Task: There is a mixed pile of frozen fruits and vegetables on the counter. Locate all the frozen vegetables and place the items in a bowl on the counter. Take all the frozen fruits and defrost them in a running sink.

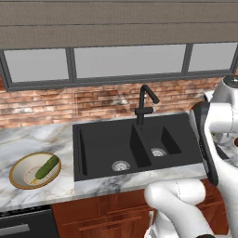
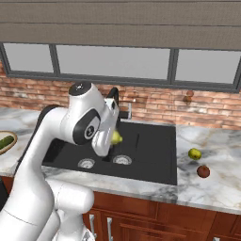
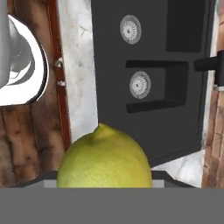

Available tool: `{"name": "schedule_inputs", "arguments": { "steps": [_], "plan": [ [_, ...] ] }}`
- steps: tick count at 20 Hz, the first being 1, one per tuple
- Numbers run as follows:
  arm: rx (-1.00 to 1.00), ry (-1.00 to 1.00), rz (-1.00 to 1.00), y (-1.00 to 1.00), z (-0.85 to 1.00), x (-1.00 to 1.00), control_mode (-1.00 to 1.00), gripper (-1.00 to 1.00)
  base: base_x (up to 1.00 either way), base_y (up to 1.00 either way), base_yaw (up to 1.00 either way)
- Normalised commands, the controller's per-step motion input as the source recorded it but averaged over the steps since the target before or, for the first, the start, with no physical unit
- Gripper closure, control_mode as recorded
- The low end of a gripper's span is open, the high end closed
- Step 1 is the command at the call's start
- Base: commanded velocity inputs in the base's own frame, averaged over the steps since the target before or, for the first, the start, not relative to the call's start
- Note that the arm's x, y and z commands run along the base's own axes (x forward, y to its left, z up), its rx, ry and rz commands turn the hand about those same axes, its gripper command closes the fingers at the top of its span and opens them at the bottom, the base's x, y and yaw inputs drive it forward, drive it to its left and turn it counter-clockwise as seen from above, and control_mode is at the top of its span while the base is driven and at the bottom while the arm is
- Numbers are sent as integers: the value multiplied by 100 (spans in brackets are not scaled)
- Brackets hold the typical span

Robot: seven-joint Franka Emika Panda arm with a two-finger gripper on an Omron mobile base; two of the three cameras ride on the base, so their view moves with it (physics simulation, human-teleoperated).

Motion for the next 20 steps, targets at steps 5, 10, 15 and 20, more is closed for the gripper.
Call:
{"name": "schedule_inputs", "arguments": {
  "steps": [5,10,15,20],
  "plan": [
    [-2,7,38,100,0,-18,-100,100,0,0,0],
    [0,9,48,100,0,0,-100,100,0,0,0],
    [0,5,53,100,0,1,-100,100,0,0,0],
    [-1,11,50,100,0,17,-100,100,0,0,0]
  ]
}}
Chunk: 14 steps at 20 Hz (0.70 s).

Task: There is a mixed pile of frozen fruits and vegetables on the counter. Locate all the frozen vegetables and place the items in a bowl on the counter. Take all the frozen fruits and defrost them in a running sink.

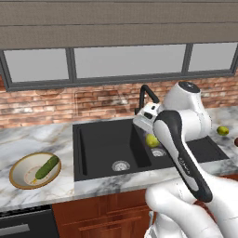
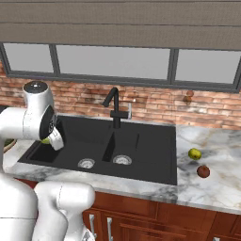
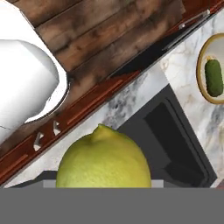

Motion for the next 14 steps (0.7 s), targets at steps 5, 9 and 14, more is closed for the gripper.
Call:
{"name": "schedule_inputs", "arguments": {
  "steps": [5,9,14],
  "plan": [
    [0,10,38,100,-1,6,-100,100,0,0,0],
    [-4,7,27,100,-7,15,-100,100,0,0,0],
    [-8,6,11,100,-11,16,-100,100,0,0,0]
  ]
}}
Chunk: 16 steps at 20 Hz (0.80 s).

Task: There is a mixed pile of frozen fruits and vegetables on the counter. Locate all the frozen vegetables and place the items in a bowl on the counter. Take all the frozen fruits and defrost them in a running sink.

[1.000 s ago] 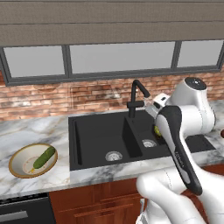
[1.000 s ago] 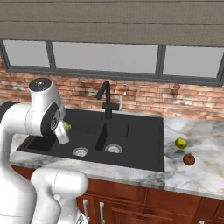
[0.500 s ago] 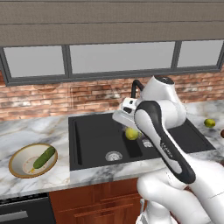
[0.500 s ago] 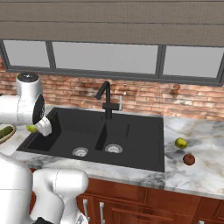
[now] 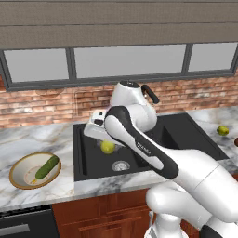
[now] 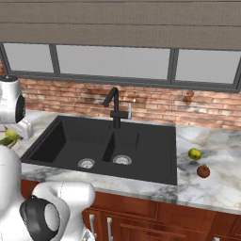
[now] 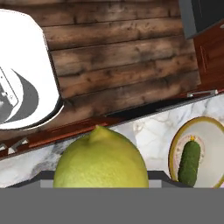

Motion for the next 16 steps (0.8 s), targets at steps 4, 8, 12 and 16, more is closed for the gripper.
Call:
{"name": "schedule_inputs", "arguments": {
  "steps": [4,8,12,16],
  "plan": [
    [-6,5,2,100,-17,4,-100,100,0,0,0],
    [-4,1,-1,89,-5,0,-100,100,0,0,0],
    [-3,0,-4,55,0,-12,-100,100,0,0,0],
    [0,0,0,17,-17,-2,-100,100,0,0,0]
  ]
}}
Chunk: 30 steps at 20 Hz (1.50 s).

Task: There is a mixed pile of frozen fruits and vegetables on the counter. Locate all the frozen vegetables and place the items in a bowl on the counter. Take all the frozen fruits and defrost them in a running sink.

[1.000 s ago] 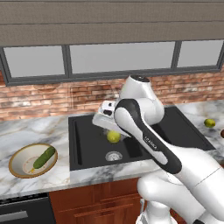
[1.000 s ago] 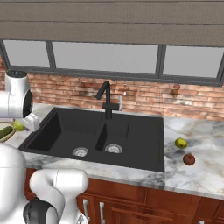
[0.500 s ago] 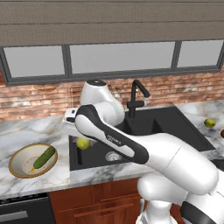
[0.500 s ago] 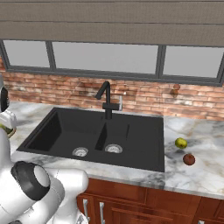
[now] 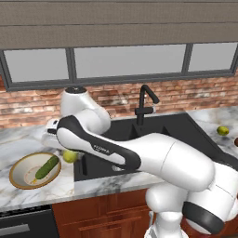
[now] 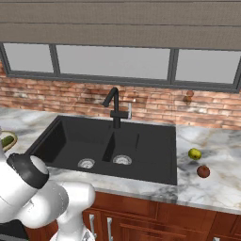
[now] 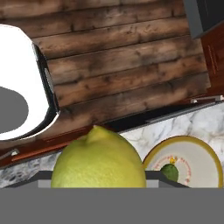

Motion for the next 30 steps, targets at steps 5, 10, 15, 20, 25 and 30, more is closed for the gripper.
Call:
{"name": "schedule_inputs", "arguments": {
  "steps": [5,10,15,20,25,30],
  "plan": [
    [-1,-4,0,35,-39,16,-100,100,0,0,0],
    [0,0,0,36,-32,42,-100,100,0,0,0],
    [0,1,0,53,-27,37,-100,100,0,0,0],
    [-3,0,0,60,-37,25,-100,100,0,0,0],
    [-2,0,-2,31,-24,35,-100,100,0,0,0],
    [-3,0,-1,21,-16,35,-100,100,0,0,0]
  ]
}}
